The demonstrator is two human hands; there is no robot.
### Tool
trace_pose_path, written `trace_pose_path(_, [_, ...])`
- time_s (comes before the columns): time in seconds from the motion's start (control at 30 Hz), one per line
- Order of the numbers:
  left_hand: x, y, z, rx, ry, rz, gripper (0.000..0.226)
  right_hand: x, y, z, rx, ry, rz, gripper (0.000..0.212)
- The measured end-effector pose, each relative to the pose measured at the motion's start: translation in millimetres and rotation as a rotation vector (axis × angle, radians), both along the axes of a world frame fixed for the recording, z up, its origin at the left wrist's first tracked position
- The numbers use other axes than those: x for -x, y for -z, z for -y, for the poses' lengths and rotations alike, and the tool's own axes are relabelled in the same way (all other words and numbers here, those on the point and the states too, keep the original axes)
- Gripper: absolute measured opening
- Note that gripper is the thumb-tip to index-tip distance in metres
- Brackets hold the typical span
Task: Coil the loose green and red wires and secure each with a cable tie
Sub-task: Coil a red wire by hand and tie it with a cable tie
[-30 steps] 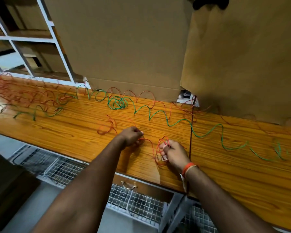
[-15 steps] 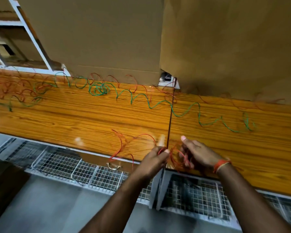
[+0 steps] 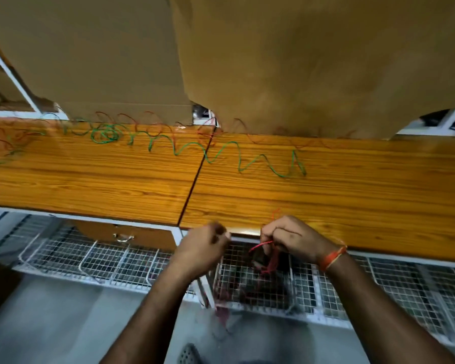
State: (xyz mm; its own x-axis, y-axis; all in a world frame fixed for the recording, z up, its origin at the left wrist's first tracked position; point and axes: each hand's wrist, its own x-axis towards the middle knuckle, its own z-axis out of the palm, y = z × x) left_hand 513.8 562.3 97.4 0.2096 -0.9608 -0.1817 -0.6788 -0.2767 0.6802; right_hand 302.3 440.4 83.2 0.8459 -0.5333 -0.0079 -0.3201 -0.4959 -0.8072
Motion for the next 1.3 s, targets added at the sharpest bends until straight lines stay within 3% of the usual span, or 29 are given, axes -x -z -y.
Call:
trace_pose_path(0.07, [11.2, 1.9, 6.1, 0.280, 0.065, -0.006, 0.030, 18.1, -4.9, -8.5, -0.022, -0.067, -0.008, 0.036])
trace_pose_path(0.13, [24.0, -1.1, 11.5, 0.408, 0.273, -0.050, 0.044, 29.3, -10.0, -18.5, -0.064, -0.132, -0.008, 0.035])
trace_pose_path(0.27, [44.9, 5.8, 19.1, 0.473, 0.482, 0.075, 0.047, 42.0, -19.6, -35.9, -0.164, -0.218, -0.014, 0.033])
trace_pose_path(0.43, [49.7, 10.8, 25.4, 0.524, 0.523, 0.164, 0.017, 51.1, -20.4, -43.3, -0.207, -0.217, 0.023, 0.034])
trace_pose_path(0.53, [47.8, 7.6, 28.0, 0.569, 0.535, 0.198, 0.015, 51.6, -16.4, -42.5, -0.204, -0.157, 0.042, 0.033])
trace_pose_path(0.63, [37.9, -1.3, 27.1, 0.569, 0.423, 0.151, 0.012, 53.9, -0.5, -40.2, -0.116, -0.015, 0.222, 0.026])
trace_pose_path(0.73, [26.4, -7.8, 21.5, 0.525, 0.292, -0.037, 0.012, 54.3, 24.6, -38.0, -0.005, 0.354, 0.476, 0.020])
trace_pose_path(0.8, [22.4, -11.1, 18.7, 0.475, 0.228, -0.232, 0.012, 47.7, 35.0, -37.4, -0.090, 0.526, 0.552, 0.028])
trace_pose_path(0.9, [25.5, -16.7, 18.0, 0.409, 0.212, -0.503, 0.013, 25.9, 41.8, -41.2, -0.260, 0.454, 0.491, 0.060])
trace_pose_path(0.97, [30.8, -21.4, 18.1, 0.361, 0.176, -0.667, 0.012, 6.5, 45.5, -45.3, -0.396, 0.367, 0.460, 0.066])
trace_pose_path(1.07, [31.6, -29.8, 17.6, 0.315, 0.008, -0.961, 0.010, -15.3, 46.7, -56.0, -0.543, 0.386, 0.476, 0.033])
trace_pose_path(1.17, [15.0, -35.0, 17.8, 0.362, -0.205, -1.283, 0.012, -16.9, 51.9, -62.5, -0.589, 0.533, 0.494, 0.017])
trace_pose_path(1.3, [-17.5, -30.5, 11.8, 0.472, -0.468, -1.512, 0.023, 4.8, 61.8, -60.4, -0.397, 0.619, 0.362, 0.008])
